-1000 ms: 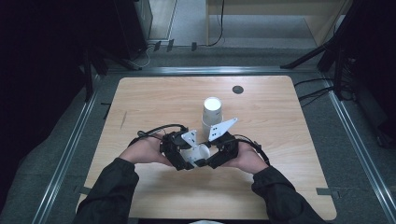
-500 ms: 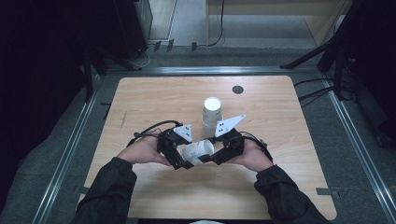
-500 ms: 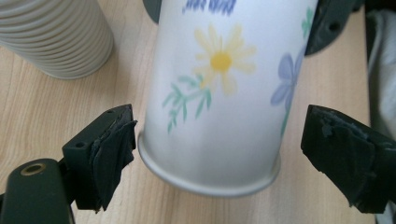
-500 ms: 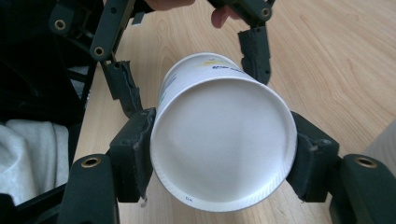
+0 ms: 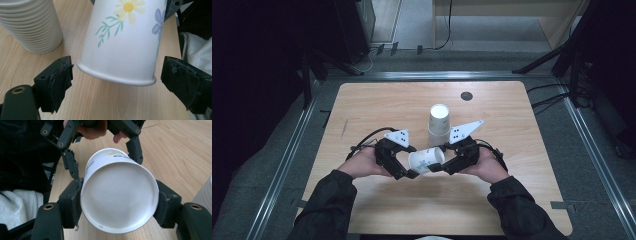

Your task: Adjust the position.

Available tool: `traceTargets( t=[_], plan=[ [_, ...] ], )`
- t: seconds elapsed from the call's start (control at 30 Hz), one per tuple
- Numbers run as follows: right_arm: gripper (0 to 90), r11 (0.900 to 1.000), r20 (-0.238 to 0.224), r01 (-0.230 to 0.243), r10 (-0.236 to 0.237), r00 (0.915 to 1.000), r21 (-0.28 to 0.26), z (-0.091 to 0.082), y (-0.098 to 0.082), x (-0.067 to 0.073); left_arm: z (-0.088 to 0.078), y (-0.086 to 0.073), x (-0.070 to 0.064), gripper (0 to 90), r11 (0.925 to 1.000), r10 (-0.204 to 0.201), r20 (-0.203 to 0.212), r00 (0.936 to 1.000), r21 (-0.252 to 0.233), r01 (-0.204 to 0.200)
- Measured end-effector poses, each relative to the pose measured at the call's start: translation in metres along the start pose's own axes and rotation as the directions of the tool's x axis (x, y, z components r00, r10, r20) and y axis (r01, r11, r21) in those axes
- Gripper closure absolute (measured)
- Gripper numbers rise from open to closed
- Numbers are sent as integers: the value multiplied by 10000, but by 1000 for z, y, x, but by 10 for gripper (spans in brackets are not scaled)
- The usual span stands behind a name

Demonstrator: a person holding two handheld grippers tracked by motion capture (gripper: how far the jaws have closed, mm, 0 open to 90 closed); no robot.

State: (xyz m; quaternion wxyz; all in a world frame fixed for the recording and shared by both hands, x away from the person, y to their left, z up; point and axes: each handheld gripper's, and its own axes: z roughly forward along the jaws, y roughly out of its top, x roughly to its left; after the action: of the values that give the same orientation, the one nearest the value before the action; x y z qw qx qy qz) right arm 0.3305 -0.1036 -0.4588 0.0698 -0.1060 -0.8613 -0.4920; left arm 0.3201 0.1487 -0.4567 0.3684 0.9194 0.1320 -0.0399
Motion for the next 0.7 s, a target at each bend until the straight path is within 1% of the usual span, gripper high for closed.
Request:
traceTargets(
  t=[0.07, 0.1, 0.17, 0.2, 0.23, 0.3, 0.37, 0.43, 0.5, 0.57, 0.6, 0.67, 0.7],
  plan=[
    [345, 10000, -74, -15, 14, 10000, -46, -1, 0, 0, 1, 0, -1, 108, 9999, 75, -67, 9999, -97, -76],
    [345, 10000, -112, 11, -13, 9999, -99, -1, 0, 0, 2, 0, -1, 107, 9998, 94, -25, 10000, -188, -94],
    [345, 9999, -174, -20, 17, 9998, -171, -2, 1, 1, 4, 0, -1, 109, 9992, 31, 183, 9998, -395, -24],
    [345, 9998, -207, -38, 34, 9998, -209, -2, 1, 1, 6, -1, -2, 117, 9986, -76, 350, 9994, -519, 95],
    [345, 9997, -246, -79, 73, 9997, -223, -2, 2, 2, 8, -1, -2, 118, 9989, -30, 298, 9996, -476, 44],
    [345, 9997, -289, -97, 90, 9995, -238, -3, 2, 2, 9, -1, -1, 121, 9988, -11, 339, 9994, -485, 28],
    [345, 9994, -366, -103, 91, 9993, -323, -3, 2, 2, 11, -2, -1, 131, 9983, -86, 411, 9991, -569, 109],
    [345, 9993, -370, -95, 82, 9993, -356, -3, 2, 1, 13, -2, -1, 133, 9977, -81, 468, 9989, -664, 112],
    [345, 9992, -454, -201, 186, 9988, -338, -2, 2, 1, 13, -3, -1, 148, 9968, -52, 553, 9985, -792, 95],
    [345, 9992, -474, -210, 194, 9987, -334, -2, 2, 1, 12, -3, -1, 153, 9966, -30, 574, 9983, -816, 76],
    [345, 9992, -500, -274, 259, 9984, -296, -1, 1, 1, 11, -3, 0, 165, 9958, 12, 545, 9985, -919, 38],
    [346, 9990, -582, -335, 317, 9978, -298, 0, 1, 1, 10, -4, 0, 203, 9951, -24, 558, 9984, -987, 79],
    [346, 9990, -582, -335, 317, 9978, -298, 0, 1, 1, 10, -4, 0, 206, 9951, -24, 558, 9984, -987, 79]
  ],
)
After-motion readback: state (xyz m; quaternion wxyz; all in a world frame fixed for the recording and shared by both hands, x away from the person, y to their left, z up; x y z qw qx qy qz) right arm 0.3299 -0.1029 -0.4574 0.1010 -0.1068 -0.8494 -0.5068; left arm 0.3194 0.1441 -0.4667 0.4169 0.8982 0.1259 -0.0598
